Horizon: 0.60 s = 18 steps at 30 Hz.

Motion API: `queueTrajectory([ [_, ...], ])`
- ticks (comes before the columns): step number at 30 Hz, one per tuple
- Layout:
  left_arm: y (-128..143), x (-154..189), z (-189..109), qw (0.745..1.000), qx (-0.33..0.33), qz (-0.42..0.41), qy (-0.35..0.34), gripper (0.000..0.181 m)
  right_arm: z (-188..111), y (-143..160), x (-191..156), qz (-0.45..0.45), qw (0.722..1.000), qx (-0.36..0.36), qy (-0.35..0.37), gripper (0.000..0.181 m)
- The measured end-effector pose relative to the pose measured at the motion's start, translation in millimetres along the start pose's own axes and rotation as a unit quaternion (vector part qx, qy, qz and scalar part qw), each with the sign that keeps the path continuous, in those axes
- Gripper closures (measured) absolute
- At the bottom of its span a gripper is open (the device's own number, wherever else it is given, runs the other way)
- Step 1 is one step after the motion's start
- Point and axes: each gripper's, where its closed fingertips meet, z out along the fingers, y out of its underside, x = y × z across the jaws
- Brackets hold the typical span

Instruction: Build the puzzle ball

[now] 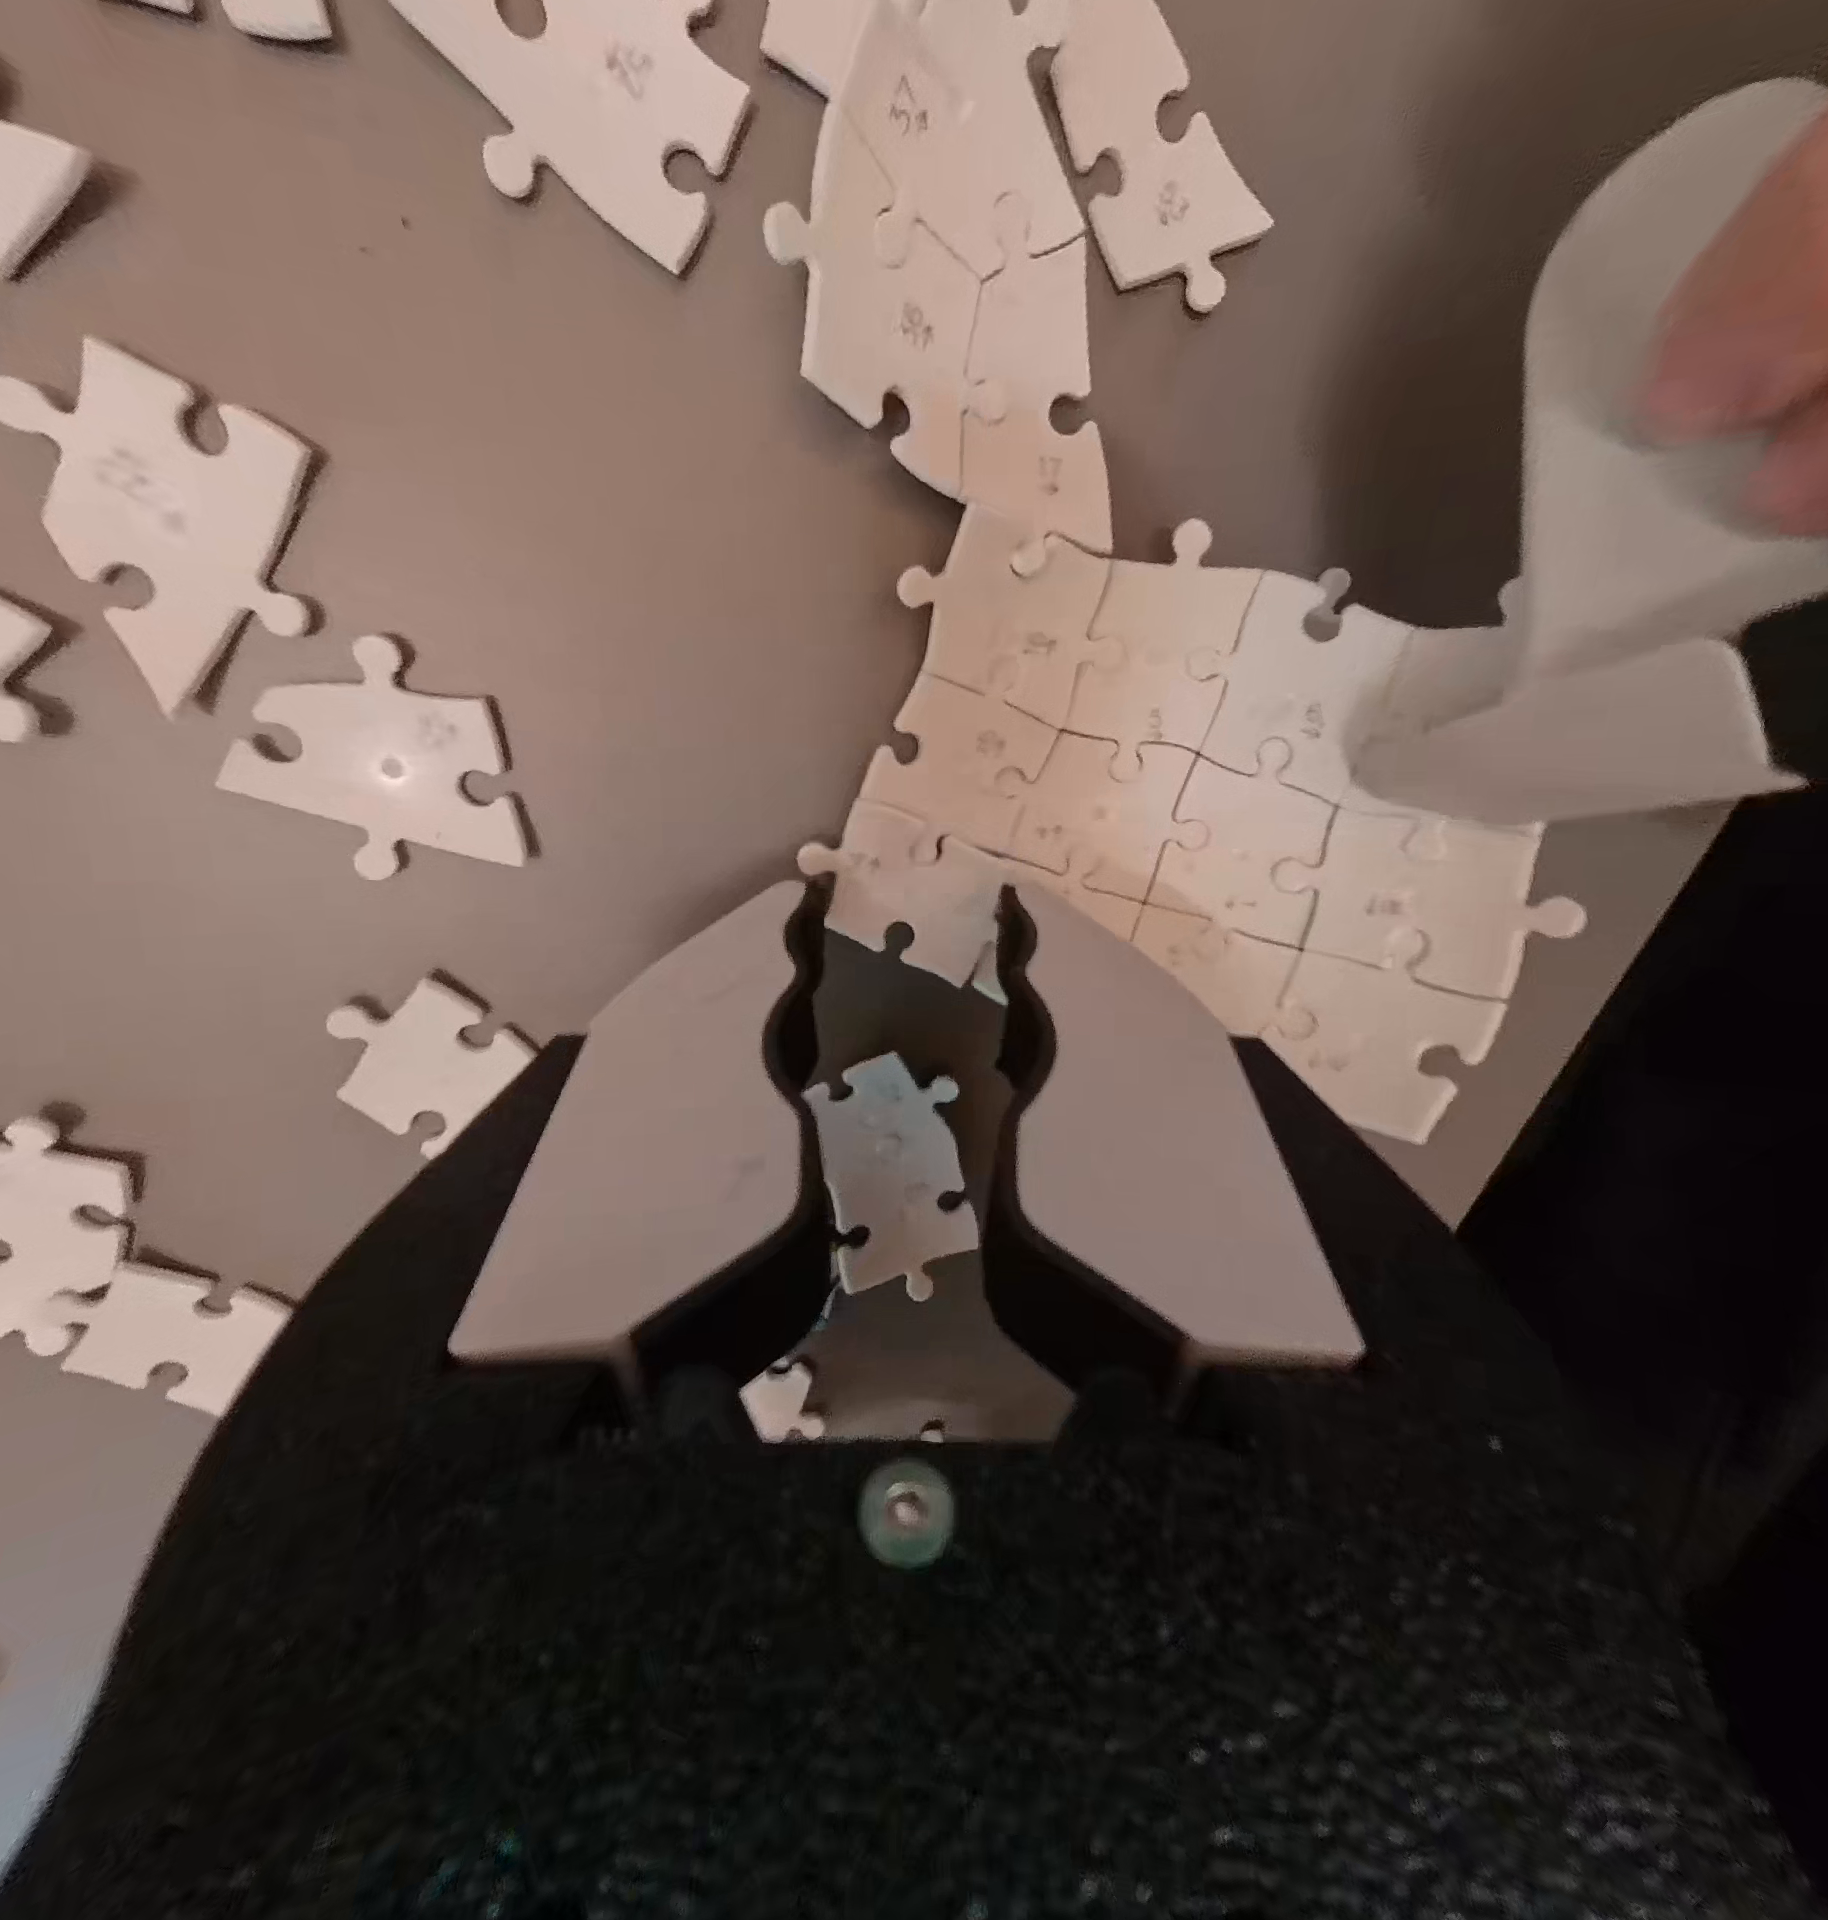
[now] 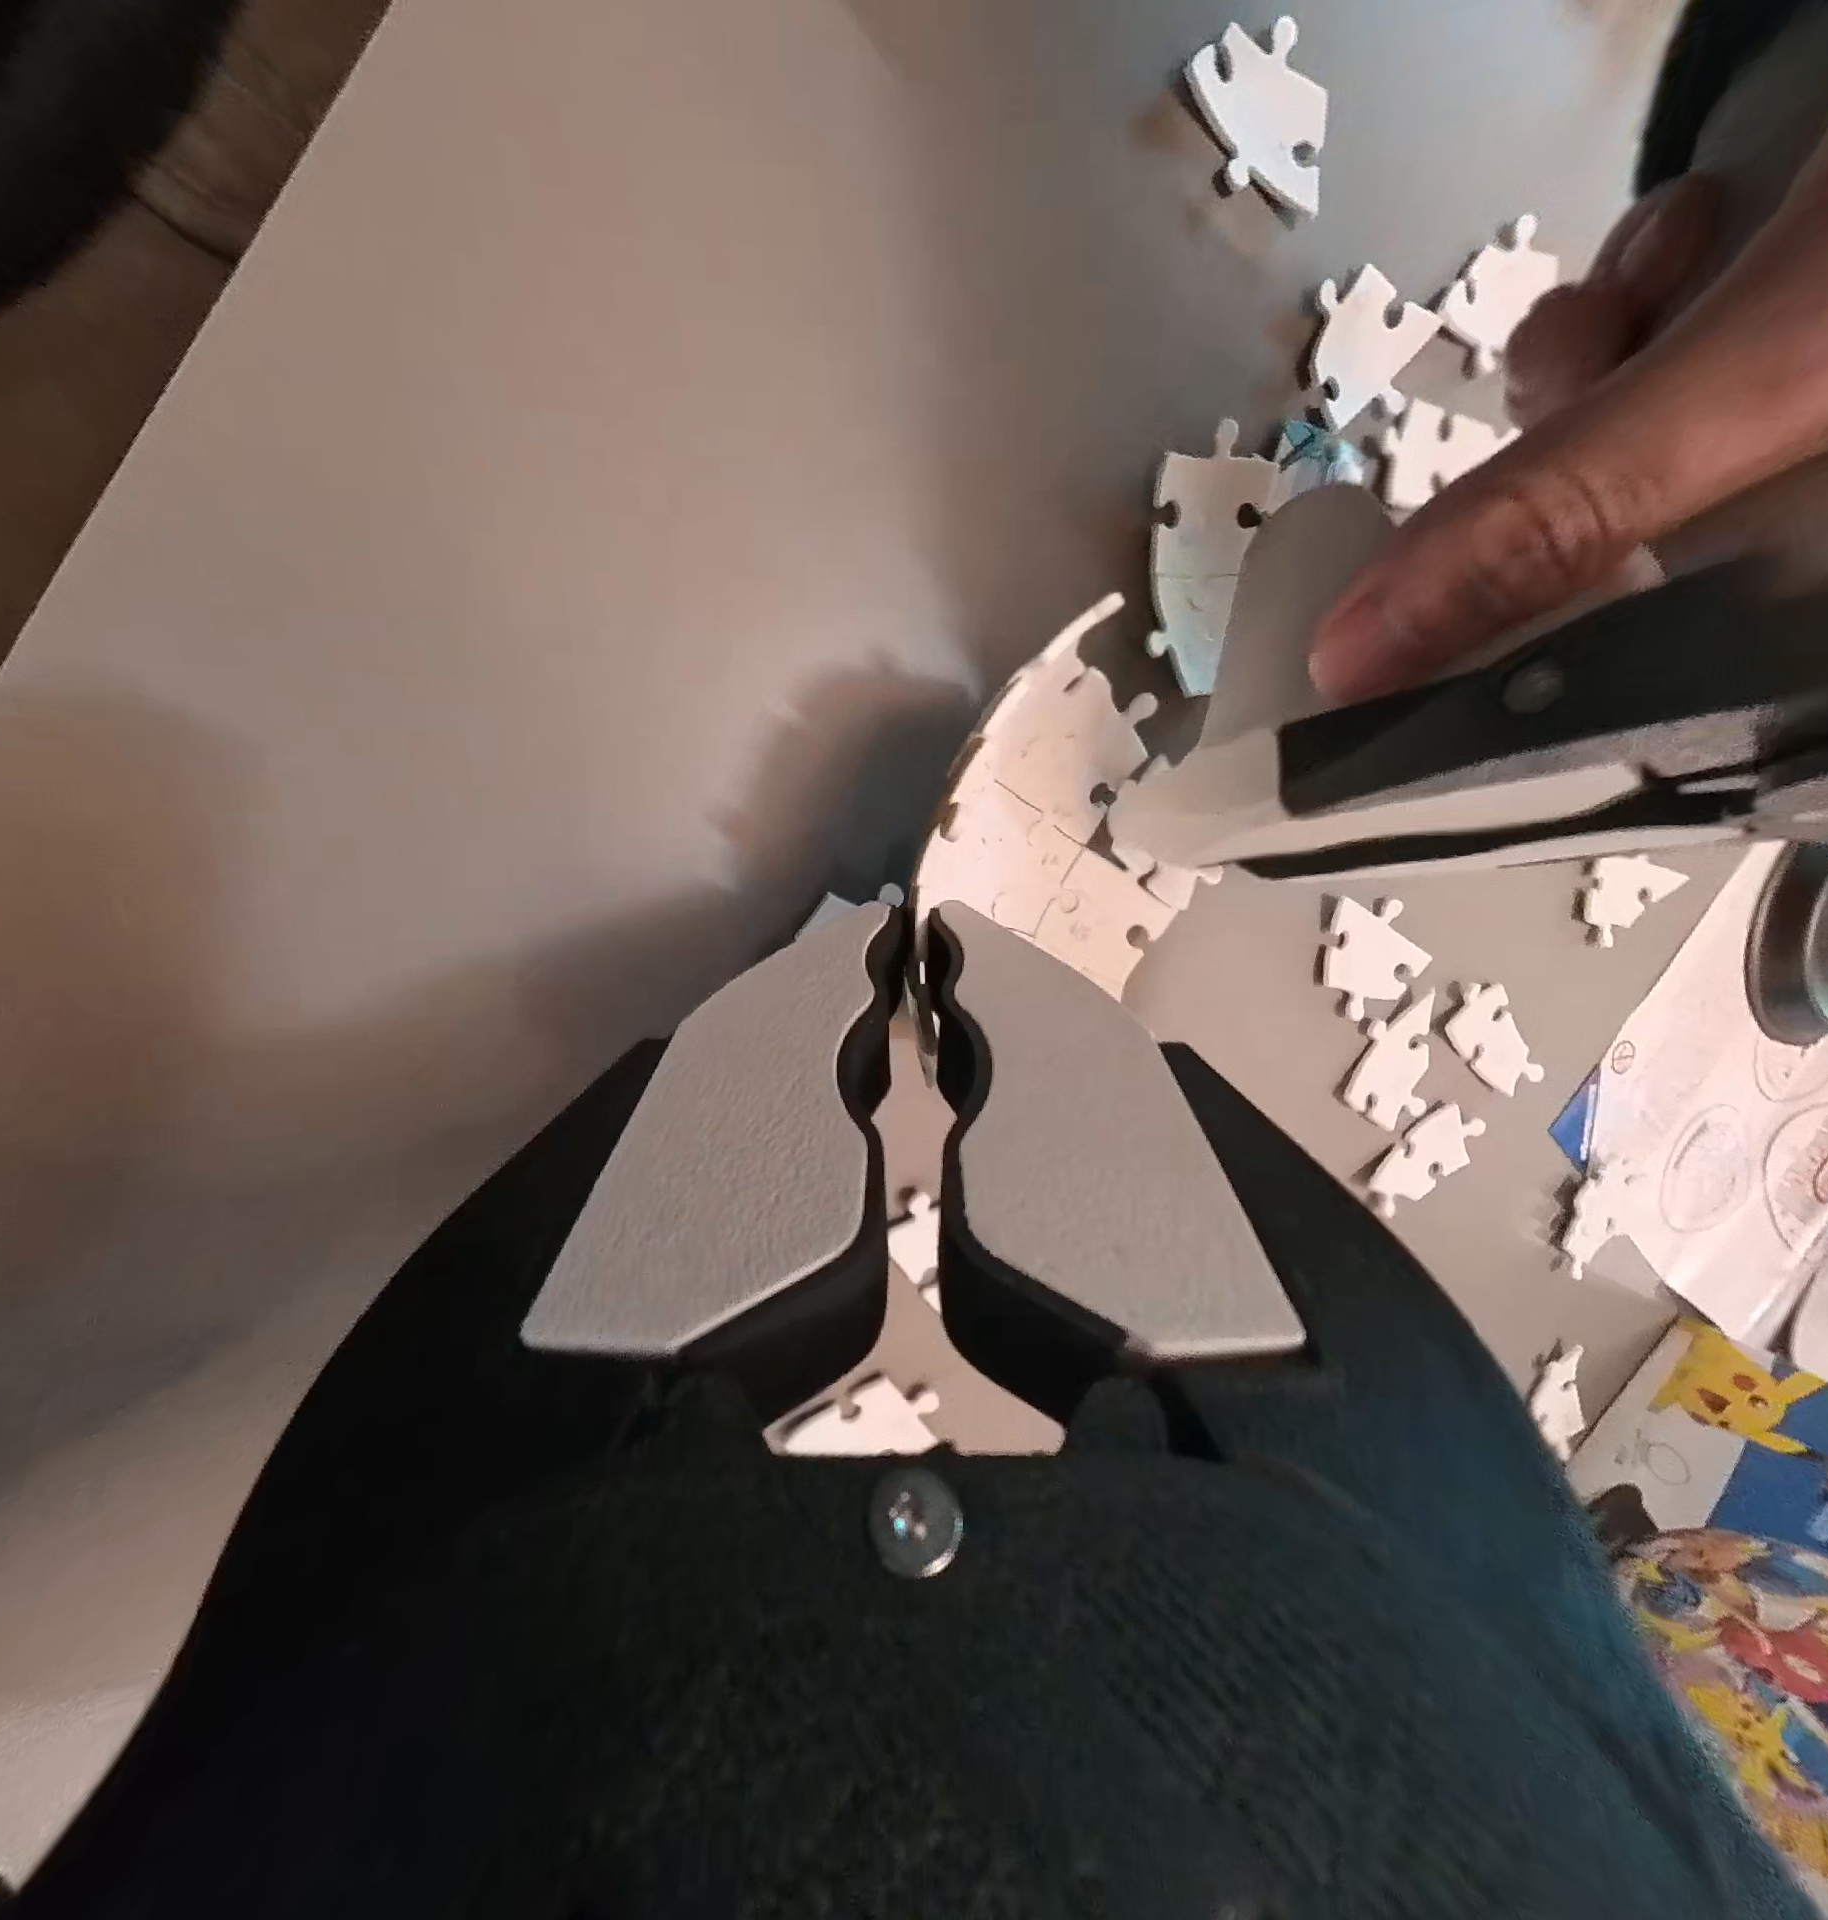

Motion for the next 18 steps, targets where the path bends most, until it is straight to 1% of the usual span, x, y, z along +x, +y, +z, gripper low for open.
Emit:
queueTrajectory([
  [5,-1,0,2,1.0,0.015,-0.017,0.001,0.149,-2,0,2,-0.034,0.998,-0.034,-0.037,0.178],
  [7,-1,2,1,1.0,0.023,-0.018,0.005,0.145,-2,0,2,-0.045,0.997,-0.044,-0.05,0.178],
  [12,-1,1,-13,0.998,0.067,-0.014,0.007,0.138,-1,0,4,-0.064,0.994,-0.061,-0.065,0.178],
  [14,-1,0,-20,0.995,0.094,0.012,0.005,0.147,-1,0,4,-0.068,0.993,-0.065,-0.07,0.178],
  [16,1,-5,-23,0.991,0.116,0.067,-0.007,0.156,-2,0,4,-0.072,0.992,-0.073,-0.075,0.178],
  [18,5,-12,-21,0.985,0.127,0.115,-0.03,0.158,-3,1,5,-0.077,0.99,-0.082,-0.081,0.178],
])
